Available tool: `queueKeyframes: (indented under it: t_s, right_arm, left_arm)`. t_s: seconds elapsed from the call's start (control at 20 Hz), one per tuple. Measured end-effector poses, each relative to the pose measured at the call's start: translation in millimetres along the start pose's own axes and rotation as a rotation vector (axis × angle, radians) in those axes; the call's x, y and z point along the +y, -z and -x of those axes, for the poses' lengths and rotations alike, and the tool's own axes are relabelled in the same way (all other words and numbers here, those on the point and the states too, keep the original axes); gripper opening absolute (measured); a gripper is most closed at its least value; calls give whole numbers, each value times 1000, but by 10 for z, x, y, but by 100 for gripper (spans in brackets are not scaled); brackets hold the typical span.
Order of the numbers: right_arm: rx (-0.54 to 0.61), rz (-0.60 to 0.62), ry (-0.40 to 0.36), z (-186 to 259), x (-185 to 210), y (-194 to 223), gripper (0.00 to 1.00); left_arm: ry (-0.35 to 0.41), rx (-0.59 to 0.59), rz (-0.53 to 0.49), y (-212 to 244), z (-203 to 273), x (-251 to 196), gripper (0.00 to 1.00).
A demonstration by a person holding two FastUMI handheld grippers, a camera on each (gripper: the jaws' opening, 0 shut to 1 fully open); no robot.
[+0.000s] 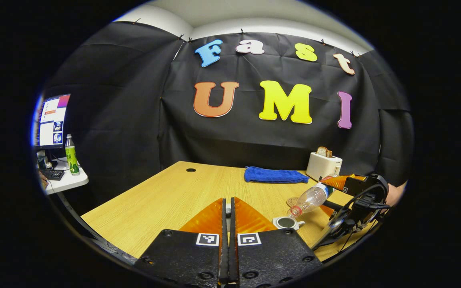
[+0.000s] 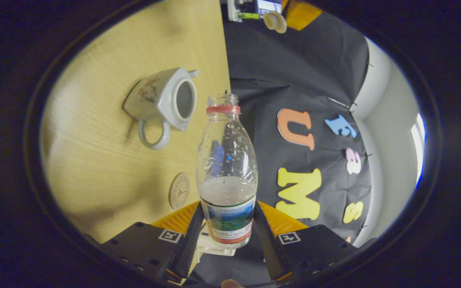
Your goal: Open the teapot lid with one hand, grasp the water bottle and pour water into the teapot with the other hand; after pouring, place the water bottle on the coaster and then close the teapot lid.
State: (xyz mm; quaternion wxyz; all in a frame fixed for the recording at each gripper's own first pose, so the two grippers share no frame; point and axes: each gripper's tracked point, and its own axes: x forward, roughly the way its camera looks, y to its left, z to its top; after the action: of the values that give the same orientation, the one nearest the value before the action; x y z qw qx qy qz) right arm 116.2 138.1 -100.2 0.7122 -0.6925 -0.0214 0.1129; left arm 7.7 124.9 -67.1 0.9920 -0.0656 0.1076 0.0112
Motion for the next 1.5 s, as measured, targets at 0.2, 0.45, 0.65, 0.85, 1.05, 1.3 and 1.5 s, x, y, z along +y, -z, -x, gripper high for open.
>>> queueKeyframes:
  t_s: [0.2,0.45,0.65,0.85,1.05,1.3,1.5]
  right_arm:
    - [2,-369,-121,35,198,-124,74]
    - [-32,-770,-187,118,75,-235,74]
    - [-58,-1177,-270,195,-145,-223,72]
    - [-48,-1426,-211,1,-546,36,71]
    - [-55,-1479,-142,-361,-683,199,72]
    - [-24,-1548,-179,-860,-350,220,72]
    - [26,-1538,-211,-1096,-57,212,72]
  left_arm:
    - [8,-16,-3,-37,14,-22,3]
    - [26,-57,-2,-166,60,-181,3]
    - [38,-58,-11,-163,47,-265,3]
    - [50,-56,-17,-170,52,-312,3]
    - [48,-60,-13,-183,49,-248,3]
    - [14,-44,-13,-160,77,-98,3]
    - [12,-36,-23,-138,60,-86,3]
